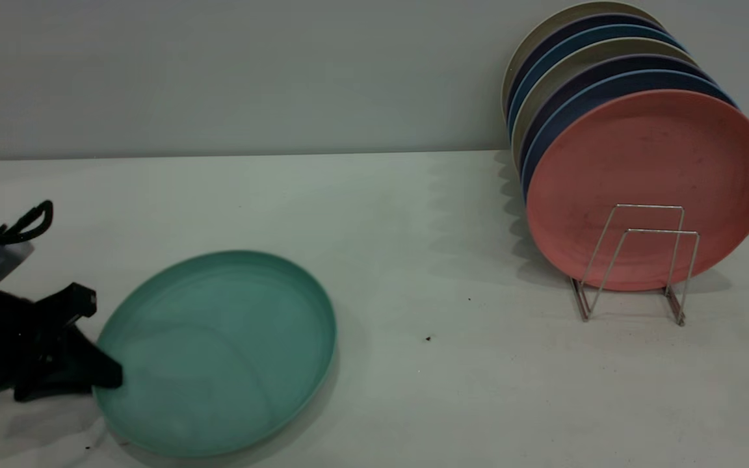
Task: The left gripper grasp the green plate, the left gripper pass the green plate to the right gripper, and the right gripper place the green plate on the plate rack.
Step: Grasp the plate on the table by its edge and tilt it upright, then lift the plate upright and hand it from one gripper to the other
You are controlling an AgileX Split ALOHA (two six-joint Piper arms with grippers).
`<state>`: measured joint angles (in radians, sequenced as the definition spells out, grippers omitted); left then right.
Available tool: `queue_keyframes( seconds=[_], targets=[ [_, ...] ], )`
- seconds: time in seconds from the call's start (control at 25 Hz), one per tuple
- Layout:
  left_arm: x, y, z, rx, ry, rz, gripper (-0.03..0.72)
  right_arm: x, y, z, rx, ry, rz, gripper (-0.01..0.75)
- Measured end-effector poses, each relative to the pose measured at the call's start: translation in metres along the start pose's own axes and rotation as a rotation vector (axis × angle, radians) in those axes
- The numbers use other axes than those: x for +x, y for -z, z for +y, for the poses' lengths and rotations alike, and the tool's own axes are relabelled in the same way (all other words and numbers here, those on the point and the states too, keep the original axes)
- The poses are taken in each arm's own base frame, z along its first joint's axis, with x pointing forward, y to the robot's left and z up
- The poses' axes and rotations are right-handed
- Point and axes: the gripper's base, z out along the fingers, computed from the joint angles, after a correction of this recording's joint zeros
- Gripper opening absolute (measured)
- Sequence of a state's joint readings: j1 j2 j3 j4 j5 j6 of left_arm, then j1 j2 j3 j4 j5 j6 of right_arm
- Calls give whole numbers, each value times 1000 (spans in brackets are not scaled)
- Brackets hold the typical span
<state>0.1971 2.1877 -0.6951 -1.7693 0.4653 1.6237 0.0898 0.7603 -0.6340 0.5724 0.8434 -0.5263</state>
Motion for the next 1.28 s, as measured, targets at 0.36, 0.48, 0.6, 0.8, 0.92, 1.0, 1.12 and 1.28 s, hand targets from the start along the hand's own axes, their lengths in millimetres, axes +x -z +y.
queue_keyframes(
  seconds=[0.36, 0.48, 0.6, 0.8, 0.92, 1.0, 1.12, 1.28],
  targets=[
    [-20, 32, -35, 116, -199, -127, 14, -7, -17, -2, -74, -34, 19, 413],
    [-23, 40, -48, 129, -259, -153, 14, -12, -32, -5, -128, -35, 22, 413],
    [-19, 40, -70, 159, -343, -145, 14, -17, -48, -8, -185, -43, 20, 413],
    [-6, 33, -103, 201, -454, -106, 14, -20, -78, -17, -238, -52, 42, 413],
    [1, 28, -114, 216, -488, -83, 14, -20, -95, -24, -252, -67, 54, 413],
    [4, 26, -119, 224, -489, -69, 14, -19, -105, -27, -262, -83, 54, 413],
    [8, 24, -122, 231, -484, -56, 14, -19, -121, -33, -282, -109, 49, 413],
    [8, 24, -124, 239, -459, -50, 14, -14, -143, -41, -292, -148, 62, 413]
  ],
)
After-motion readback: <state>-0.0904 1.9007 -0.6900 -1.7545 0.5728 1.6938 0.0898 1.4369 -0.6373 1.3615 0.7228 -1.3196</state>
